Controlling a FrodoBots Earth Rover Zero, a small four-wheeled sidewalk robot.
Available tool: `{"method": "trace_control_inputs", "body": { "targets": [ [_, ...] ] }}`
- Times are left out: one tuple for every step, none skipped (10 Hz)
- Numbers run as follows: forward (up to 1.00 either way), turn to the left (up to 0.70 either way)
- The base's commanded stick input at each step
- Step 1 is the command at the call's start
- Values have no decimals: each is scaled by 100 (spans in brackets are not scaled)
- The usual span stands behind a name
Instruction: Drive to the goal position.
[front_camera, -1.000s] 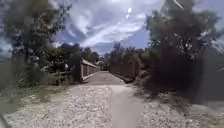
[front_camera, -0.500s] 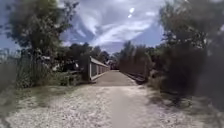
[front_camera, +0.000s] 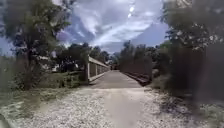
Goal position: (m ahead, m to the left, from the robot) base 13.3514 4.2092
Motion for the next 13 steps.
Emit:
{"method": "trace_control_inputs", "body": {
  "targets": [
    [70,0],
    [70,0],
    [70,-2],
    [70,-17],
    [70,-34],
    [70,-34],
    [70,-17],
    [70,0],
    [70,0],
    [70,0],
    [70,0],
    [70,0],
    [70,0]
  ]
}}
